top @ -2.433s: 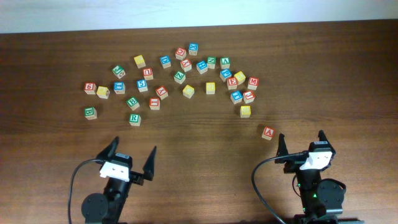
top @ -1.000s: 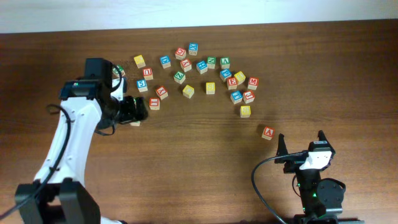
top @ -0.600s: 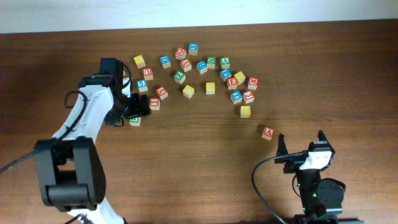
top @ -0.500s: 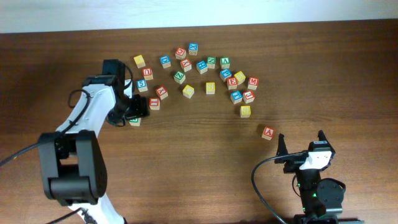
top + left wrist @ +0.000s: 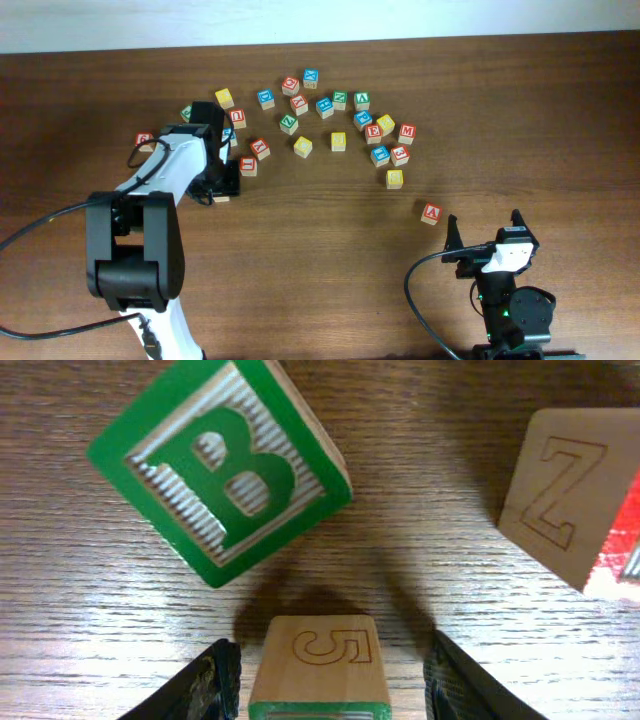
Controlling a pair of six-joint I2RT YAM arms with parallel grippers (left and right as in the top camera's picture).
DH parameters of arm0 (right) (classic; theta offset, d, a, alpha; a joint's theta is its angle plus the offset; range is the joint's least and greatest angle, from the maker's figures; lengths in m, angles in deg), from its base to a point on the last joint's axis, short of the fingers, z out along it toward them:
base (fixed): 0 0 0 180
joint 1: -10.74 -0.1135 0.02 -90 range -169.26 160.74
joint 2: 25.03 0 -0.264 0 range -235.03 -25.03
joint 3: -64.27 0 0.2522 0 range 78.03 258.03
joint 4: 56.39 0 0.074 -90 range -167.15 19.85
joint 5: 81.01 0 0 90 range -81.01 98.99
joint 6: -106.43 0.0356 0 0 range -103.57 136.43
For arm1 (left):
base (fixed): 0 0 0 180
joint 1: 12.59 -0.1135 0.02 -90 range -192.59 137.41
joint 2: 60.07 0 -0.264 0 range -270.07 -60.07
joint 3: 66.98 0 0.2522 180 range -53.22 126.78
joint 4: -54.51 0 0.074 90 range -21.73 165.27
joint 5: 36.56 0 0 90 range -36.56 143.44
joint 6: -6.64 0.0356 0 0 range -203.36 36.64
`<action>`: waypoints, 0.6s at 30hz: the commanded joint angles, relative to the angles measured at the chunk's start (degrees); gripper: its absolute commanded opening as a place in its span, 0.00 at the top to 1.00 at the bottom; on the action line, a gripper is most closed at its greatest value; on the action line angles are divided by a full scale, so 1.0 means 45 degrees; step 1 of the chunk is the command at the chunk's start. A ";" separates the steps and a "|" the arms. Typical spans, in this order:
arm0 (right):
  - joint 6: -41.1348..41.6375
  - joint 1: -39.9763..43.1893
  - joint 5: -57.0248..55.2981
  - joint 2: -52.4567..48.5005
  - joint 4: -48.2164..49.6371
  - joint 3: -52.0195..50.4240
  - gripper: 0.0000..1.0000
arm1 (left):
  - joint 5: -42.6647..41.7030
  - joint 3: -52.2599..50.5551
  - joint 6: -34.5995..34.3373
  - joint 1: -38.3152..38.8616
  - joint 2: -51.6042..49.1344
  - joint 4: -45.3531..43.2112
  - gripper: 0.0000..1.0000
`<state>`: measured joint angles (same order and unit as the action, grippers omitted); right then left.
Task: Spell out RSS
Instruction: 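Reach the left gripper to the green R block and grasp it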
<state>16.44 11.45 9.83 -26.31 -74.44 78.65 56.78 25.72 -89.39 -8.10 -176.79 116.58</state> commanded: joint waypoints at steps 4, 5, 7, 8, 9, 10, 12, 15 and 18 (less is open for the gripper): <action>0.0092 0.0015 -0.0102 0.0073 -0.0078 -0.0068 0.02 | 0.0466 0.0083 -0.0044 -0.0068 -0.0219 -0.0092 0.61; 0.0097 0.0015 -0.0102 0.0073 -0.0078 -0.0068 0.02 | 0.0471 0.0083 -0.0044 -0.0068 -0.0219 -0.0102 0.62; 0.0097 0.0015 -0.0102 0.0073 -0.0078 -0.0068 0.02 | 0.0461 0.0083 -0.0044 -0.0053 -0.0219 -0.0112 0.63; 0.0097 0.0015 -0.0102 0.0073 -0.0078 -0.0068 0.02 | 0.0461 0.0083 -0.0044 -0.0053 -0.0219 -0.0097 0.62; 0.0092 0.0015 -0.0102 0.0073 -0.0078 -0.0068 0.02 | 0.0461 0.0083 -0.0039 -0.0053 -0.0219 -0.0068 0.69; 0.0097 0.0015 -0.0102 0.0073 -0.0078 -0.0068 0.02 | 0.0452 0.0083 -0.0039 -0.0053 -0.0219 -0.0073 0.73; 0.0092 0.0015 -0.0102 0.0073 -0.0078 -0.0068 0.02 | 0.0452 0.0083 -0.0039 -0.0053 -0.0219 -0.0063 0.73; 0.0097 0.0015 -0.0102 0.0073 -0.0078 -0.0068 0.02 | 0.0257 0.0083 -0.0039 -0.0053 -0.0219 -0.0053 0.72; 0.0097 0.0015 -0.0102 0.0073 -0.0078 -0.0068 0.02 | -0.0918 0.0452 -0.0039 -0.0053 -0.0199 0.0301 0.73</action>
<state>16.46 11.45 9.83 -26.31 -74.44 78.65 56.82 25.83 -89.60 -8.12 -176.79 116.58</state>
